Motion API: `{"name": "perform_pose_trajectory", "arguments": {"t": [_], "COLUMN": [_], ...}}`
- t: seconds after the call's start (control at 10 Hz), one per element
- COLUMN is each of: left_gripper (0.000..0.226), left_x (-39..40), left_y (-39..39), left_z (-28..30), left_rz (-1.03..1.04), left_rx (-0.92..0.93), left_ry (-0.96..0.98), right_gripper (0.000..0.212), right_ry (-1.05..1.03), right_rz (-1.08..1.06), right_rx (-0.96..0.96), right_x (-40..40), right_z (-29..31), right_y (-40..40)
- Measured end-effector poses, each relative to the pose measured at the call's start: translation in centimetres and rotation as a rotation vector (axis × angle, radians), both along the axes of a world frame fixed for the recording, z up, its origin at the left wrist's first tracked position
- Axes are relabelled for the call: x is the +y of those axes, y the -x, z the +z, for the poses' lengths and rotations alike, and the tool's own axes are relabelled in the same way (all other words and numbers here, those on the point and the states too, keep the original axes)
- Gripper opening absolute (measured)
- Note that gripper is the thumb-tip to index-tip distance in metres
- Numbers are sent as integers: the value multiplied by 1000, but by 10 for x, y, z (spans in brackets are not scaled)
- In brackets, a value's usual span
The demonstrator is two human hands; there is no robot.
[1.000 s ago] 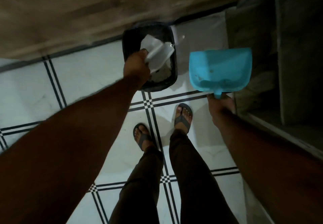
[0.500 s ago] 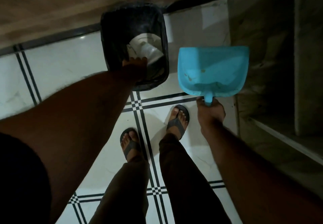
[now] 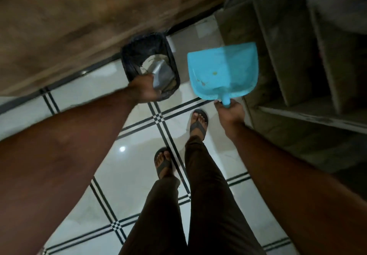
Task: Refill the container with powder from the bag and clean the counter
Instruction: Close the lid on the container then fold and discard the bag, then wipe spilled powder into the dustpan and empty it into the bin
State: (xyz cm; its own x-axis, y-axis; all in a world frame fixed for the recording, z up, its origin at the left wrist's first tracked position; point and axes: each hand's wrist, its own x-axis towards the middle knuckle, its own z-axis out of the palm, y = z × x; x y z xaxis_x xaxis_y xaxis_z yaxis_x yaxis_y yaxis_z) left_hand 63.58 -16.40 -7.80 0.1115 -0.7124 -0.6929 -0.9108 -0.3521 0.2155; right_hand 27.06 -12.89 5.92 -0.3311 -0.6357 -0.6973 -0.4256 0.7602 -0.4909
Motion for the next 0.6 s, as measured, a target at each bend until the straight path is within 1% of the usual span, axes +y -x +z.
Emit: {"name": "perform_pose_trajectory", "arguments": {"t": [0.1,0.2,0.3,0.4,0.5,0.6], "left_gripper": [30,14,9,19,21,25], "left_x": [-15,-10,-2,-1,-5,-15], "left_y": [61,77,86,108,133,160], "left_z": [200,298,363,442,514,571], "left_rz": [-39,-27,12,108,170,137], "left_rx": [152,314,354,464,549,618], "left_ry": [-82,38,202,402,499,549], "right_gripper": [32,31,29,25,22,32], "right_ry": [9,41,108,151,218,310], "right_rz": [-82,-128,-140,-167,-202,-239], "right_rx": [-107,-181,-188,-243,-300,-333], "right_x": [7,14,23,34,48,60], "right_z": [53,139,230,324,399,459], "right_y": [1,-8,-12,-4,13,33]}}
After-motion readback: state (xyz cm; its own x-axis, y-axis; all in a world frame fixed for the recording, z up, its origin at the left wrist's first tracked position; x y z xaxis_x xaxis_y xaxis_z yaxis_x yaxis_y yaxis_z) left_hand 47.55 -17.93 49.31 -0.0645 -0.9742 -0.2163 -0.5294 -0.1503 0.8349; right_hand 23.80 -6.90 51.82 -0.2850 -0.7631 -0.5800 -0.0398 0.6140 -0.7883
